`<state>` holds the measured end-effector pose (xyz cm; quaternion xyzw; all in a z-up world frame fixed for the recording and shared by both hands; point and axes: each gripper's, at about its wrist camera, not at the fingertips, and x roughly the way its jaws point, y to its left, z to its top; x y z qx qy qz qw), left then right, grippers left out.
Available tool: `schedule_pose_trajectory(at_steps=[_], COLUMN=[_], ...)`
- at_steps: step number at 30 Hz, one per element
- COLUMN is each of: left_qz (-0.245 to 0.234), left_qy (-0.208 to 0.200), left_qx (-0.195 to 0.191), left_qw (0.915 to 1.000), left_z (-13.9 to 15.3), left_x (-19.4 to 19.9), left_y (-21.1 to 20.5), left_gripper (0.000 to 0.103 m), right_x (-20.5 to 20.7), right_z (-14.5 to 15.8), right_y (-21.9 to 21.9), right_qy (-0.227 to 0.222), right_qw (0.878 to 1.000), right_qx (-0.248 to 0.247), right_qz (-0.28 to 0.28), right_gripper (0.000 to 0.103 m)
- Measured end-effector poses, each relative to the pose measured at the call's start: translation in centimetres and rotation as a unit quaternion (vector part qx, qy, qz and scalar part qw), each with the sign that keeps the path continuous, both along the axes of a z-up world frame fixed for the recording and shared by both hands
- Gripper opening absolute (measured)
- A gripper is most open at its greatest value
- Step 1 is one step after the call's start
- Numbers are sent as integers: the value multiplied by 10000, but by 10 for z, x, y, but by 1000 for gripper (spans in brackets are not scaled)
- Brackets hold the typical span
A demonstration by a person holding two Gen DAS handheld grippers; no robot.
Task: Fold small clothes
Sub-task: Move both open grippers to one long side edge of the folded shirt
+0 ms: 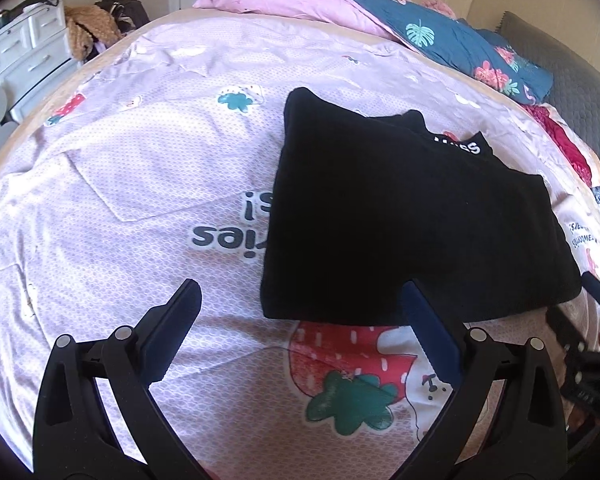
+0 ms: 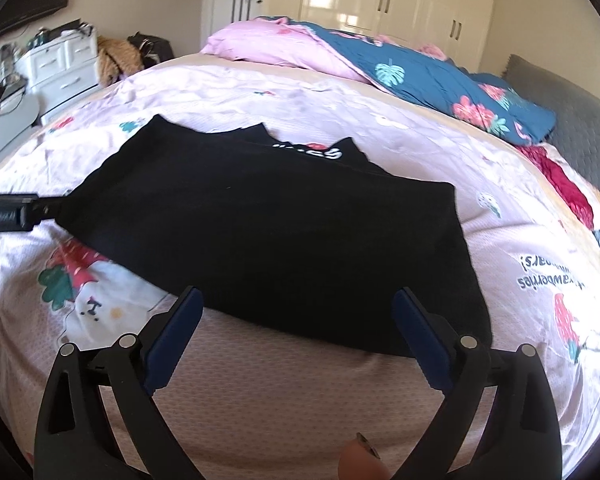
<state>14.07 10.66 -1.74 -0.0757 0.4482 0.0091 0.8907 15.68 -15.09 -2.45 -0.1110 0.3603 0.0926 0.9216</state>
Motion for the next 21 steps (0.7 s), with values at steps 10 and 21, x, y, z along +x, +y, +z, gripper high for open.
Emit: schedule_pose_trajectory(at_steps=[10, 21], left_qz=[160, 332], left_qy=[32, 89], left_qx=[76, 112], left_qw=[9998, 9993], left_z=[-2, -4], left_x=[9, 25], left_y=[13, 24], left_gripper=[94, 94], right_x=[-4, -6], right_z=[-9, -22], right_y=[37, 90], right_qy=[28, 23], right_qw=[9988, 9929], right_qx=[-242, -552], right_qz=[430, 1057], right_gripper=[95, 96])
